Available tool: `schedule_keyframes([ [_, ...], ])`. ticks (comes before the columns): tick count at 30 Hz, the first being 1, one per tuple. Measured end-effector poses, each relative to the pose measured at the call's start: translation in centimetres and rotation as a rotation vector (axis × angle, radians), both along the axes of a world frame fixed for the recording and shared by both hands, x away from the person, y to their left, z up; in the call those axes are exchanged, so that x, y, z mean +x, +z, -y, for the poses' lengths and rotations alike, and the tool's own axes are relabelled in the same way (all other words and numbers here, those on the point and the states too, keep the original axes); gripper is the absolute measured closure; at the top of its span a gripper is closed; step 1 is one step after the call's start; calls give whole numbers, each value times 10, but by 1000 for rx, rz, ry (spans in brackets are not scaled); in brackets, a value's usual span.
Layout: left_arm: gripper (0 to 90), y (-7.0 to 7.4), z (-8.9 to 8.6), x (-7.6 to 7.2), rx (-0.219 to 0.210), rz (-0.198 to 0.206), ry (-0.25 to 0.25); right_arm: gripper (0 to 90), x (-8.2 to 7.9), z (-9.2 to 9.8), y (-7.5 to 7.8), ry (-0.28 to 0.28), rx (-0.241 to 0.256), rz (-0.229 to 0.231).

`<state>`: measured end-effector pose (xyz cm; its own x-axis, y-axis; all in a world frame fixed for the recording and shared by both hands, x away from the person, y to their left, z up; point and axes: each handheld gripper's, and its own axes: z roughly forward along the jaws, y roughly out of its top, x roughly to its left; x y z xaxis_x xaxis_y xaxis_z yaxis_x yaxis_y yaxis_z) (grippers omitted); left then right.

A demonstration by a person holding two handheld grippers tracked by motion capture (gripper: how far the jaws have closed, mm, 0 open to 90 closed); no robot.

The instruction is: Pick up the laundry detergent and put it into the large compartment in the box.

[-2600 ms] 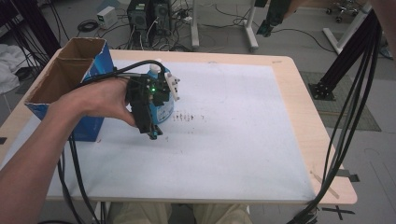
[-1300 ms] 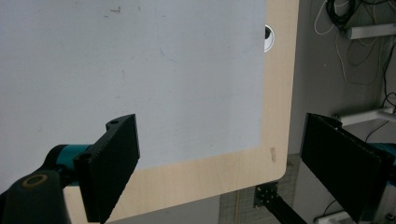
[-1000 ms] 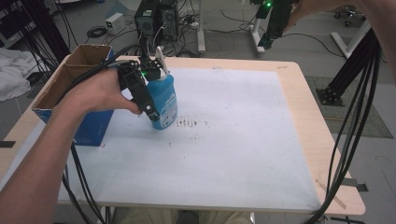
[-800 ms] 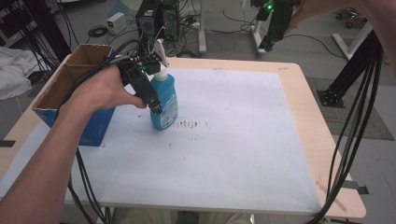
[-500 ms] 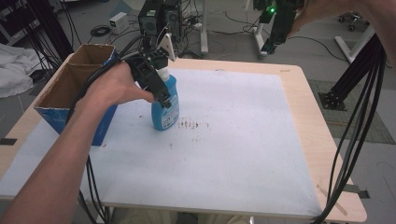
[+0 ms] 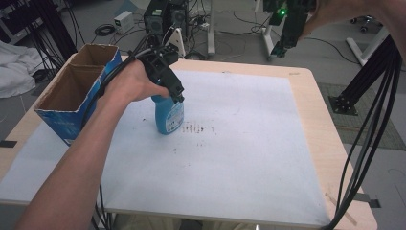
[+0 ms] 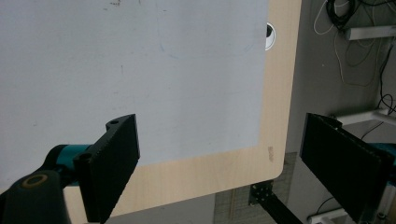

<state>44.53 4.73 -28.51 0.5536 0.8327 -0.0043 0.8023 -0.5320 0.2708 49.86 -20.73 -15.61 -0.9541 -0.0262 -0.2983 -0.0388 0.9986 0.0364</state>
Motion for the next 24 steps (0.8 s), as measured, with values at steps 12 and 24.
schedule_keyframes([
  [12, 160, -1, 5, 10, -16, -4, 19, 112, 2, 1, -1, -1, 15, -10],
  [24, 225, -2, 5, 11, -13, -2, 20, 112, 3, 2, -3, -1, 5, -8],
])
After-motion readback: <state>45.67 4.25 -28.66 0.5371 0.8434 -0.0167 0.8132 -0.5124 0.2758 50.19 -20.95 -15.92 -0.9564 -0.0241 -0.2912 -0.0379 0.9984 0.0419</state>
